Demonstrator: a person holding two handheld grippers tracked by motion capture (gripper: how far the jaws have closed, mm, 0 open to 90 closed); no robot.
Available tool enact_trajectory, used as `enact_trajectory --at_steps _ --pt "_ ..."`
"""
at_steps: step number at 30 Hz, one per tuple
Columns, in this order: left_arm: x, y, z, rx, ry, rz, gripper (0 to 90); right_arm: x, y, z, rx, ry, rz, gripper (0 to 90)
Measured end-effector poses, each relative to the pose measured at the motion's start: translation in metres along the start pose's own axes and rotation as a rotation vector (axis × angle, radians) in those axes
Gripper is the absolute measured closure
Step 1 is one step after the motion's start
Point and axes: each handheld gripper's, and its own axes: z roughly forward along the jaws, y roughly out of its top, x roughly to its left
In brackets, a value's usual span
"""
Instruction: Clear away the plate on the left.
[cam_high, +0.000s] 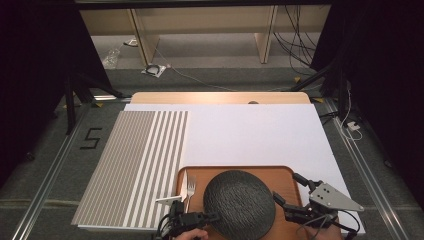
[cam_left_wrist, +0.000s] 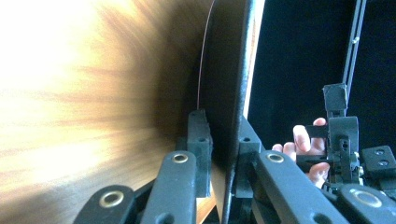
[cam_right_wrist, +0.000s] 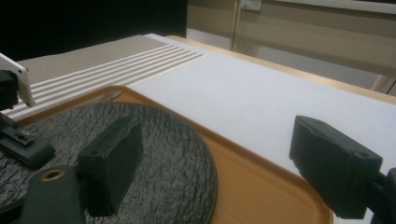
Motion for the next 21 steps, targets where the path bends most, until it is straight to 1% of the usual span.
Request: enact_trajectory --at_steps 3,9,12,13,15,17,18,21 --pt "-0.0002 -0.0006 0.0008 0.008 0.001 0.0 81.4 -0.0002 -0.0001 0.0 0.001 -0.001 -0.001 18.4" --pt "0.0004 -0.0006 0.0013 0.014 -0.004 -0.015 81.1 0.0 0.0 -0.0001 -0.002 0.0 0.0 18.4" --pt "-0.0003 -0.0011 0.0009 0.024 -0.006 -0.011 80.5 0.0 0.0001 -0.0008 0.002 -0.001 0.001 18.4" --pt "-0.0004 -0.0009 0.0006 0.028 -0.005 -0.013 80.3 0.0001 0.0002 -0.0008 0.002 -0.001 0.003 18.4" --pt "-0.0006 -0.0006 -0.0008 0.029 0.003 -0.002 80.0 0.0 0.0001 -0.0008 0.002 -0.001 0.001 18.4" --pt "-0.0015 0.0 -0.0021 0.031 0.018 0.003 75.9 0.0001 0.0002 -0.0007 0.003 -0.001 0.0 18.5" --pt "-0.0013 0.0002 -0.0025 0.026 0.022 0.005 75.3 0.0002 0.0002 -0.0006 0.003 -0.002 0.0 18.5" --pt "0.0001 0.0008 -0.0034 0.028 0.025 0.007 76.0 0.0003 0.0003 -0.0007 0.003 -0.002 0.0 18.5"
